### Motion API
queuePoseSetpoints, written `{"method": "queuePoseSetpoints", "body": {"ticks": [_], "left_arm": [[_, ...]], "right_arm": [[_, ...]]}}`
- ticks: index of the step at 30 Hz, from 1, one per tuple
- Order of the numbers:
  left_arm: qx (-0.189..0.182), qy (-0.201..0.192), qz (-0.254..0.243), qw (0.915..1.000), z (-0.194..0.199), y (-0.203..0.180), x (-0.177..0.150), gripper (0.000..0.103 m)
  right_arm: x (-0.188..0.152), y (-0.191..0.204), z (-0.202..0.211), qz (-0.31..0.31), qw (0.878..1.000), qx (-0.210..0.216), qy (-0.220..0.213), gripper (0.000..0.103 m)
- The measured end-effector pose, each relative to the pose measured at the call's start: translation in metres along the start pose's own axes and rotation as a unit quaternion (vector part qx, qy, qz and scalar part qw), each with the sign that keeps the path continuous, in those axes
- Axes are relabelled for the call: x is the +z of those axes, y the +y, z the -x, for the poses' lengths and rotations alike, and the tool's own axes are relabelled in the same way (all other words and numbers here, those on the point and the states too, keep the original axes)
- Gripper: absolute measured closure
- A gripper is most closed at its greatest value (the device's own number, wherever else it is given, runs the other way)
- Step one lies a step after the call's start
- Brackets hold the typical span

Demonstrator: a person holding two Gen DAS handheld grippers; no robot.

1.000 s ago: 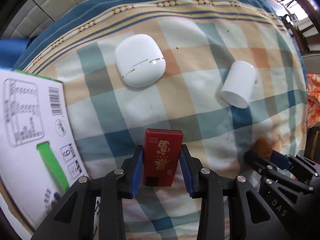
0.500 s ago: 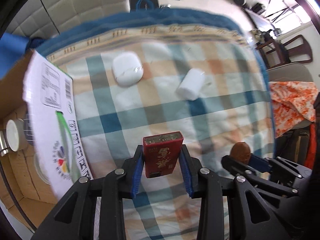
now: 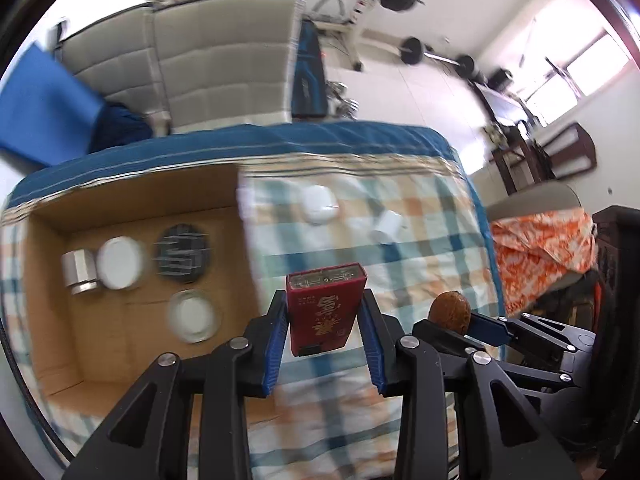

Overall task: Organize rigid objects
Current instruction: 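Carry the red packet and walnut over the box with both tools, then lower both items onto the box floor and open both tools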

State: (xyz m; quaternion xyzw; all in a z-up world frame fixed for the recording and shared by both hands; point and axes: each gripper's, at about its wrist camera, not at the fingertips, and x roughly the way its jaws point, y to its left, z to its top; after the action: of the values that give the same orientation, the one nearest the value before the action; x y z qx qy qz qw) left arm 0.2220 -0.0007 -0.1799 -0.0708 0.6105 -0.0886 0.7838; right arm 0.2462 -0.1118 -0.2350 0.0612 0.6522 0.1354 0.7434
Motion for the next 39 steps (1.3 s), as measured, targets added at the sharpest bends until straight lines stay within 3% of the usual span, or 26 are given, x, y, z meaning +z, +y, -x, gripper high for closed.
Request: {"method": "queuePoseSetpoints", "body": {"ticks": [5, 10, 16, 20, 26, 39], "left_arm": [[0.029, -0.007, 0.043, 0.9986, 0.029, 0.069, -0.020, 0.071], [0.054, 0.009, 0.090, 0.9944, 0.033, 0.146, -0.048, 0.071], [0.058, 0.065, 0.145, 0.9856, 0.000, 0.228, -0.074, 0.071], [0.066, 0.102, 0.162, 0.9794, -0.038, 0.264, -0.078, 0.071], [0.073, 0.130, 0.162, 0.9755, -0.079, 0.286, -0.075, 0.071], [0.071, 0.158, 0.150, 0.9733, -0.115, 0.294, -0.070, 0.071]], "right_arm": [[-0.007, 0.082, -0.017, 0.044, 0.998, 0.036, 0.012, 0.067], [-0.019, 0.151, -0.067, 0.078, 0.994, 0.058, 0.048, 0.067], [-0.029, 0.208, -0.141, 0.102, 0.989, 0.048, 0.091, 0.067], [-0.028, 0.223, -0.191, 0.095, 0.987, 0.040, 0.121, 0.067], [-0.027, 0.230, -0.235, 0.080, 0.986, 0.001, 0.144, 0.067], [-0.032, 0.238, -0.268, 0.037, 0.985, -0.035, 0.167, 0.066]]}}
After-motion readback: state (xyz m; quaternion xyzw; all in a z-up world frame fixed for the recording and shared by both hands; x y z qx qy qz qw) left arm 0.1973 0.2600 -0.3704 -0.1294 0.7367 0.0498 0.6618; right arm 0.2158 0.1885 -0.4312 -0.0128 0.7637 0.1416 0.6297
